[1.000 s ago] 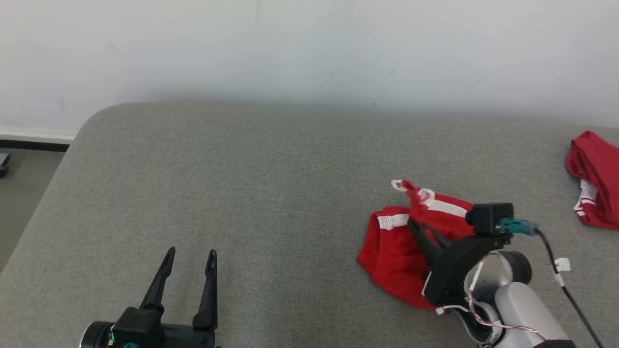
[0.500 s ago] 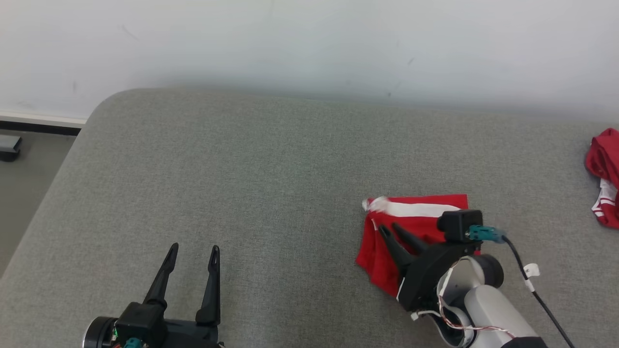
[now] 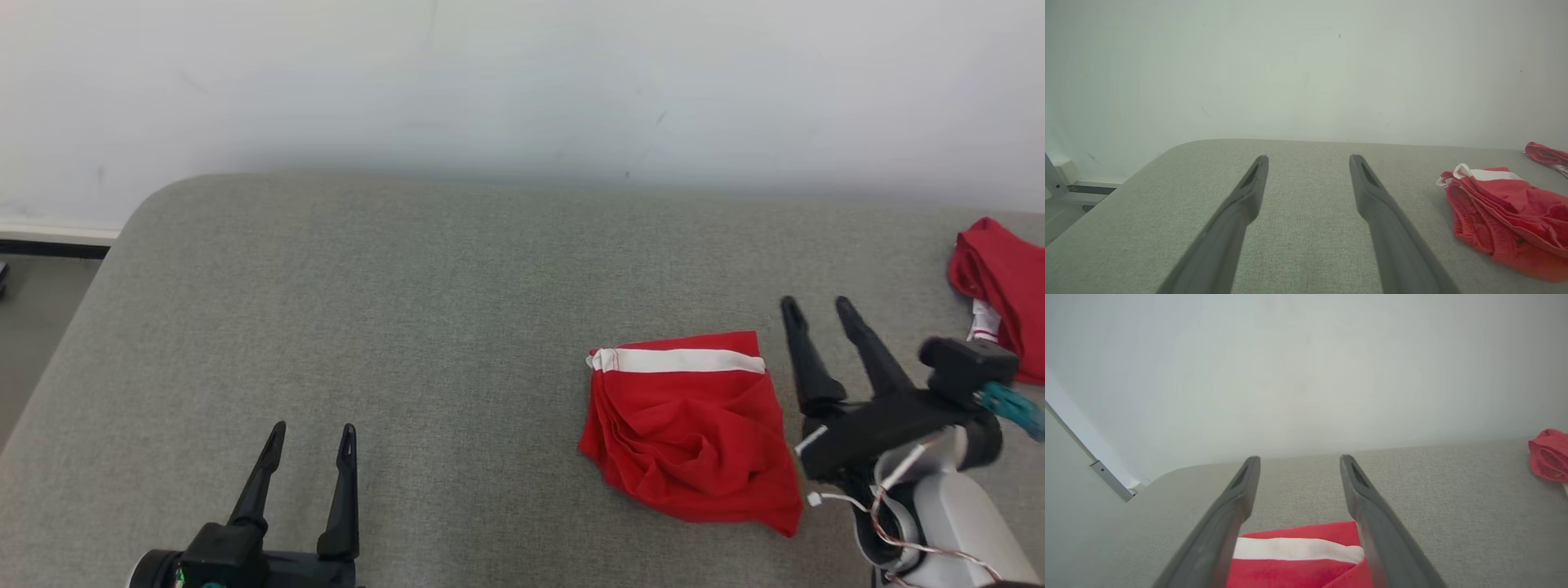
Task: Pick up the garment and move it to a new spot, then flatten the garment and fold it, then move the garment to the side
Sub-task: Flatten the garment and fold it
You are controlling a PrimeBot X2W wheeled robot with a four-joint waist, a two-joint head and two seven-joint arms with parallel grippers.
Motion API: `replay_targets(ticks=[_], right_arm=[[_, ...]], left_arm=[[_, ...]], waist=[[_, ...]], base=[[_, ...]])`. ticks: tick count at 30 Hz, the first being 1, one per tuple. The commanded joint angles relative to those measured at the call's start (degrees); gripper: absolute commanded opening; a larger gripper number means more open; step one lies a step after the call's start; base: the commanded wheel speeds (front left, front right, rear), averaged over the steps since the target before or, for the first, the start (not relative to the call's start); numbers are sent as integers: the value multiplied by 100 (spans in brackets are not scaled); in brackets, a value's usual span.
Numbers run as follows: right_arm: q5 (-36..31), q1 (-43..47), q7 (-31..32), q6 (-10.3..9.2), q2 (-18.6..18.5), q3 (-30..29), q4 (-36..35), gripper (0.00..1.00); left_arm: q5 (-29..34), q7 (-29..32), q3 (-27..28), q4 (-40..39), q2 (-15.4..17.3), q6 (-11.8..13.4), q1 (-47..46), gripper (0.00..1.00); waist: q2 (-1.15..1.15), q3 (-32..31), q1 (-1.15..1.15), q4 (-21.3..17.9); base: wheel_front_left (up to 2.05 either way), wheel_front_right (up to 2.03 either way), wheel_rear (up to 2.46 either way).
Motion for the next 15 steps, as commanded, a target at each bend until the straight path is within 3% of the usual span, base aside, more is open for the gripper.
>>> replay_targets(ticks=[1,7,15], right_arm=[[-13,132,-62,-17,8,-78,-86,100],[-235,706,-386,-17,98,-470,-617,100],[-521,1609,-1020,-17,530,-722,-1089,100]], left_arm=[[-8,-18,26,-30,-7,19,74,100],[46,-18,101,-76,6,8,97,100],[73,-18,102,-94,4,-12,110,100]], waist=[[-1,-31,0,-51],[-1,-38,0,-173],[-1,-24,0,-242]], base=[[0,0,0],[0,0,0],[0,0,0]])
